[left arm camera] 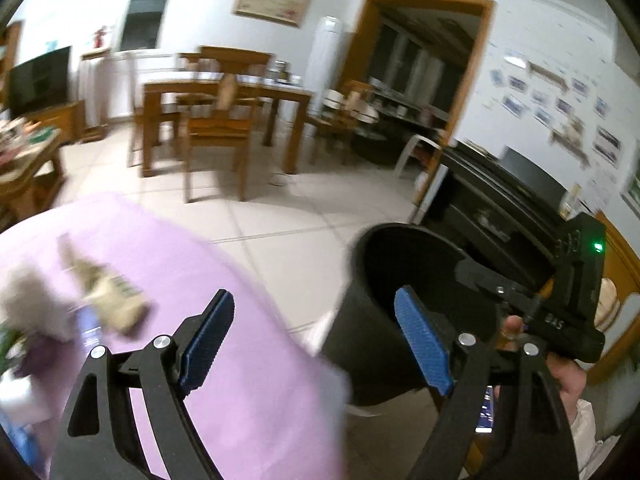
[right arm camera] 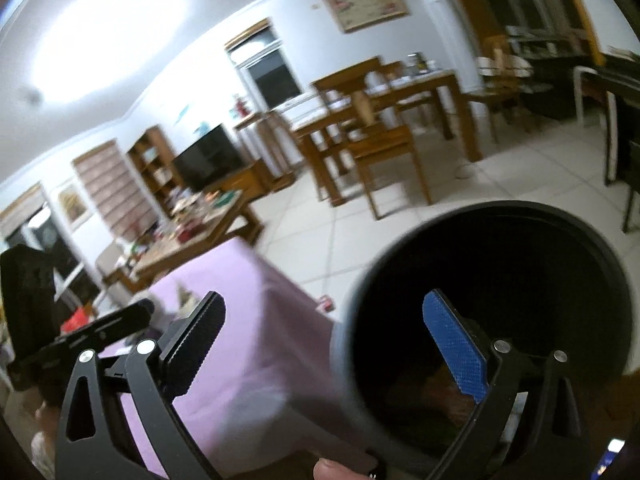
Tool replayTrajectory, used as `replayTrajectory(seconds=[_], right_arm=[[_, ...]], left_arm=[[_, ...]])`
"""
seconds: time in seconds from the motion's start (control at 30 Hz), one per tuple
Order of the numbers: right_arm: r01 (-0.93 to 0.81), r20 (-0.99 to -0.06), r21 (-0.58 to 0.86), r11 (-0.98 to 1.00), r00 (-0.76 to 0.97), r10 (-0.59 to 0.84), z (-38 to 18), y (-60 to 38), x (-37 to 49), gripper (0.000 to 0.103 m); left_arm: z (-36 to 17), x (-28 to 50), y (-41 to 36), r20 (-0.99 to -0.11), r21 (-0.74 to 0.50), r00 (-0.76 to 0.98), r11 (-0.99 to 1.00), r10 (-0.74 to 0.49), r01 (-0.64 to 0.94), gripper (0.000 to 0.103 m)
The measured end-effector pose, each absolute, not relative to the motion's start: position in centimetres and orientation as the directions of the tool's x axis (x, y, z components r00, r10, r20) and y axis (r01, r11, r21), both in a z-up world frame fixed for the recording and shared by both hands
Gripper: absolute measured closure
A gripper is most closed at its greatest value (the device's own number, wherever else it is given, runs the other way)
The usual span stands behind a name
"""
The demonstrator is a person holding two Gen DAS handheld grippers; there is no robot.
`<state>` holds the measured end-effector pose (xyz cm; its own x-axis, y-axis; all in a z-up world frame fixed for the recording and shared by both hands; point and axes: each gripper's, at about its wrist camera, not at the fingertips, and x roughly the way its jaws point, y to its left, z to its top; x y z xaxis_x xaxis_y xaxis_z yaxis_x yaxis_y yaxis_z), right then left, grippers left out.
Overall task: Collect trash
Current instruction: 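Carry the carton and juice box to the bin and release both, then grasp the orange wrapper with the left tool while the right tool grasps the white cup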
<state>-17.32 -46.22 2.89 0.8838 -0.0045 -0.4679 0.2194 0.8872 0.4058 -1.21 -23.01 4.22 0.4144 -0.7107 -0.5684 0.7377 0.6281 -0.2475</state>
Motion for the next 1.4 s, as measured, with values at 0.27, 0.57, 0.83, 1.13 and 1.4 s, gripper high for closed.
replayTrajectory(seconds=[0.27,0.57,0.83,1.13,1.4], right_arm=[[0.02,-0.498,0.346,0.938,0.851,0.165,3.6,-36.4,-9.4,0.005],[-0.2,-0.577,0.327,0.924,0.732,0.363,2.4,-23.7,-2.2,0.006],[-0.277,-0.678,0.266,0.923,0.627,0.383,-0.3,-13.9,2.6,0.009],[-0.248,-0.762,0.216,0.945,0.562,0.322,-3.0,-10.1,6.7,0.043],[-0.248,-0.735,0.232,0.94,0.589,0.337,-2.8,-11.6,5.5,0.048]], left_arm=[[3.9,1.9,-10.1,-0.61,-0.202,0.578,0.811,-0.543,0.549,0.021],[0.6,3.4,1.5,-0.739,0.001,0.609,0.903,-0.289,0.43,0.021],[-3.2,5.5,3.1,-0.82,-0.026,0.479,0.856,-0.313,0.516,0.021],[-3.5,6.0,3.2,-0.81,0.013,0.505,0.852,-0.298,0.524,0.06],[-2.9,5.5,4.4,-0.778,-0.046,0.53,0.872,-0.337,0.488,0.07]])
